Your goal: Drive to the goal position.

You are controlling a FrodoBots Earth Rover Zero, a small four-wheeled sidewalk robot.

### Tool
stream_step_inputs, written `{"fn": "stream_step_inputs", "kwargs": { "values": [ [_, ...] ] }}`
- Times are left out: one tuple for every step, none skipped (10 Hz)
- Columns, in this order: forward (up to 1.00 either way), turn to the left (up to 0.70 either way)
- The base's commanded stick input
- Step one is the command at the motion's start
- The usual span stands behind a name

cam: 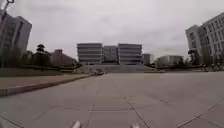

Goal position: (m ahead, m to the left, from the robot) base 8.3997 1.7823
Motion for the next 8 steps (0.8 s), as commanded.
{"fn": "stream_step_inputs", "kwargs": {
  "values": [
    [1.0,0.0],
    [1.0,0.0],
    [1.0,0.0],
    [1.0,0.0],
    [1.0,0.0],
    [1.0,0.0],
    [1.0,0.0],
    [1.0,0.0]
  ]
}}
